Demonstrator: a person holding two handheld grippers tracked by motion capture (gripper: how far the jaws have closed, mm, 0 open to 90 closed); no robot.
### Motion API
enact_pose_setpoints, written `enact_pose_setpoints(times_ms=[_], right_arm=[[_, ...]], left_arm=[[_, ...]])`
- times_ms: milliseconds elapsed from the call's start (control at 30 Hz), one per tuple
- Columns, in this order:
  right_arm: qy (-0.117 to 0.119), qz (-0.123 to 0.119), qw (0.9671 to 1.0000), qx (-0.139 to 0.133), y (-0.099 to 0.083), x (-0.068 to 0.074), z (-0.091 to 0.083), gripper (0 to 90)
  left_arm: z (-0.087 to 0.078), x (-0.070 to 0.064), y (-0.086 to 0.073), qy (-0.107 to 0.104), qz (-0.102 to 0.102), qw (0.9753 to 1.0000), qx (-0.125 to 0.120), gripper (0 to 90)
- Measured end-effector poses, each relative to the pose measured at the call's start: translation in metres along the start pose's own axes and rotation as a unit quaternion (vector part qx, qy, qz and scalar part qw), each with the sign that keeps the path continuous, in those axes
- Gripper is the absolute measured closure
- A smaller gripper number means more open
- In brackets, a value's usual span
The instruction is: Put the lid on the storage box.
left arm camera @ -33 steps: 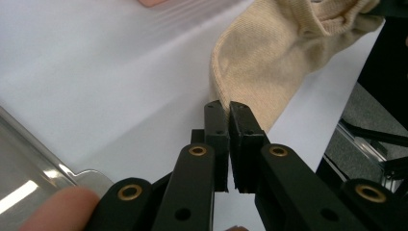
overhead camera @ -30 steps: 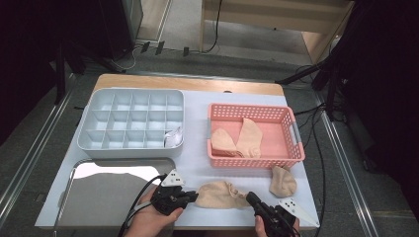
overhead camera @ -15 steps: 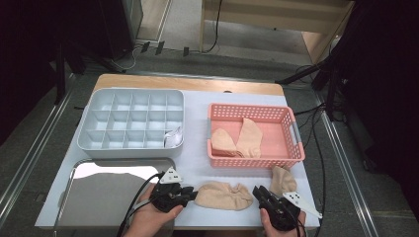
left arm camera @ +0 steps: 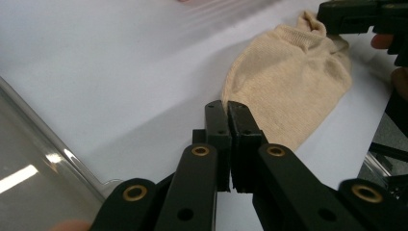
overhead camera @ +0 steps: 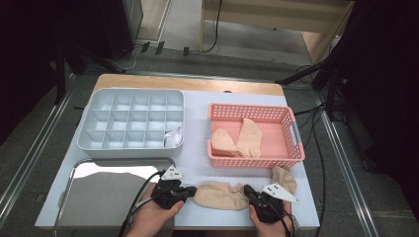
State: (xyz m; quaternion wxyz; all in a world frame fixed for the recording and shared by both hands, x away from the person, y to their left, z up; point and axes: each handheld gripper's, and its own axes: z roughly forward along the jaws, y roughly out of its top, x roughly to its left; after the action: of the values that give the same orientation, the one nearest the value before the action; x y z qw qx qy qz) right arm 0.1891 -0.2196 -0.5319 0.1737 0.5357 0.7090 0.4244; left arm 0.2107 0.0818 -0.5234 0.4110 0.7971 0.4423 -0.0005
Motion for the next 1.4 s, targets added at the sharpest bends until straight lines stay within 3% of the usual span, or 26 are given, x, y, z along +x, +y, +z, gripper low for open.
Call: enact_pose_setpoints(times_ms=[200, 400, 600, 733, 900, 1033, 1100, 1233, 1400], right_arm=[[-0.020, 0.006, 0.9995, -0.022, 0.010, -0.009, -0.001, 90.0], [-0.054, 0.006, 0.9985, -0.006, 0.016, -0.014, 0.007, 90.0], [-0.015, 0.002, 0.9994, -0.031, 0.017, -0.015, 0.010, 88.3], [-0.007, 0.008, 0.9989, -0.045, 0.018, -0.022, 0.004, 78.3], [-0.012, 0.033, 0.9968, -0.071, 0.022, -0.037, -0.019, 77.2], [-0.031, 0.040, 0.9944, -0.093, 0.027, -0.054, -0.042, 75.8], [-0.041, 0.055, 0.9922, -0.104, 0.026, -0.064, -0.051, 74.6], [-0.071, 0.070, 0.9891, -0.108, 0.021, -0.074, -0.056, 59.3], [-0.113, 0.062, 0.9899, -0.059, 0.014, -0.074, -0.037, 40.7]], left_arm=[[-0.003, 0.003, 0.001, 0.015, 0.000, 0.9999, -0.006, 90.0], [-0.002, 0.009, 0.003, 0.019, -0.009, 0.9997, -0.011, 90.0], [0.005, 0.007, 0.006, 0.017, -0.005, 0.9997, -0.019, 90.0], [0.006, 0.006, 0.008, 0.015, -0.004, 0.9995, -0.027, 87.9], [0.003, 0.006, 0.008, 0.023, -0.007, 0.9990, -0.037, 74.0], [0.000, 0.008, 0.008, 0.032, -0.016, 0.9985, -0.041, 60.8], [-0.003, 0.009, 0.007, 0.032, -0.021, 0.9983, -0.044, 56.1], [-0.010, 0.010, 0.006, 0.028, -0.025, 0.9978, -0.055, 51.9], [-0.014, 0.010, 0.004, 0.025, -0.024, 0.9977, -0.058, 51.4]])
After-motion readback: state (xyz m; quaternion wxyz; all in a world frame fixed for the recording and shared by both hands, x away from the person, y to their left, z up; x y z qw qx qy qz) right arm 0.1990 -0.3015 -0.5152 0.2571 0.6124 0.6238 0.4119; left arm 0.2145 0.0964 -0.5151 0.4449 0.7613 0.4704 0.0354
